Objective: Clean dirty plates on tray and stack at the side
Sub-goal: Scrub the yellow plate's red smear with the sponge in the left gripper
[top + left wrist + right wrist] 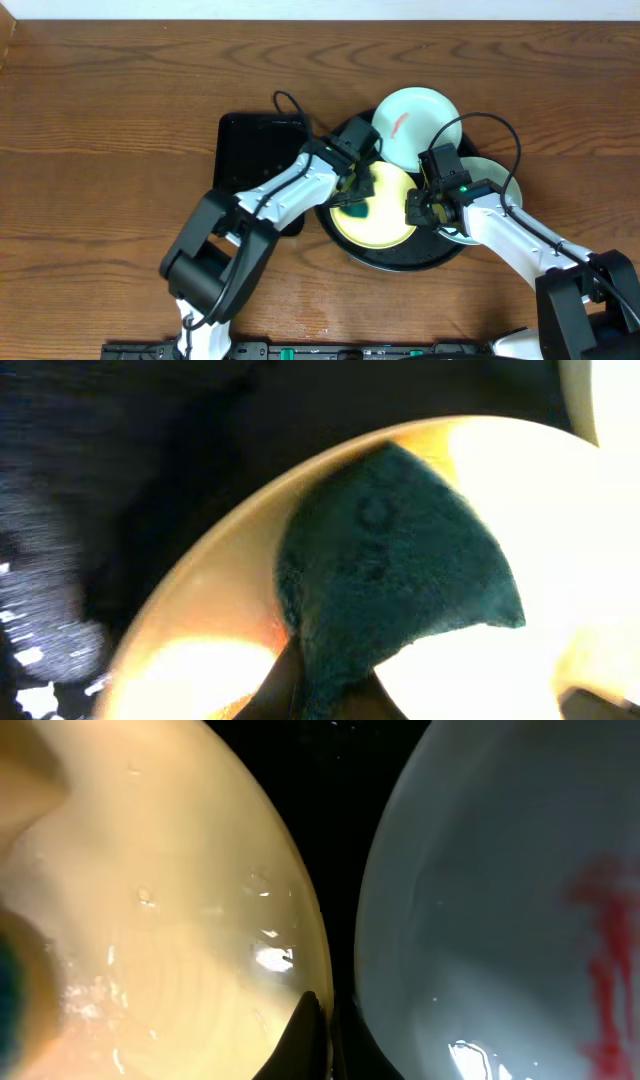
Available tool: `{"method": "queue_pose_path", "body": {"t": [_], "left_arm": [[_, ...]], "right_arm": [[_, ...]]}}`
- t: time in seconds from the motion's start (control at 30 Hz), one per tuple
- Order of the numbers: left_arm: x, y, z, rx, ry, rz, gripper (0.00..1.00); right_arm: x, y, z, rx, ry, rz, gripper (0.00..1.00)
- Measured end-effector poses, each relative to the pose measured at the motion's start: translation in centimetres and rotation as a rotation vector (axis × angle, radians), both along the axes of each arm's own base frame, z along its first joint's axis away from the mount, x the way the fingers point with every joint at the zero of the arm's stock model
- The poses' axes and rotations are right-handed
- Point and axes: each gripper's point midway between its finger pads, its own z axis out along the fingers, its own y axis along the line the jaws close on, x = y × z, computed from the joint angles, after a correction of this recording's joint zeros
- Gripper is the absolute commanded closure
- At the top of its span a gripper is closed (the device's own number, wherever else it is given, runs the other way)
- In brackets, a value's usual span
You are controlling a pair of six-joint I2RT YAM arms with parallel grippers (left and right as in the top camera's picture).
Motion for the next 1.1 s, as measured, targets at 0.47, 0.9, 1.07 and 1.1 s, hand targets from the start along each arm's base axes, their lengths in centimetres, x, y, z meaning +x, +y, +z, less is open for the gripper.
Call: {"method": "queue_pose_path", "body": {"t": [0.47, 0.9, 1.07, 1.1], "left_arm": [[-1.5, -5.3, 0.4, -0.222, 0.048, -0.116, 0.92], [-3.4, -6.9, 0.4, -0.252, 0.075, -0.193, 0.92], [-3.9, -4.8, 0.0, -0.133, 0.112, -0.164, 0.92], [-4.0, -4.2, -0.1, -0.099, 0.119, -0.152, 0.92]], "right_arm": [[0.3, -1.1, 0.0, -0.059, -0.019, -0.019, 0.99], [0.3, -1.1, 0.0, -0.061, -0.019, -0.020, 0.99], [0.1, -0.8, 0.0, -0.045, -0.009, -0.013, 0.99], [0.0, -0.7, 0.0, -0.037, -0.006, -0.010, 0.99]]}}
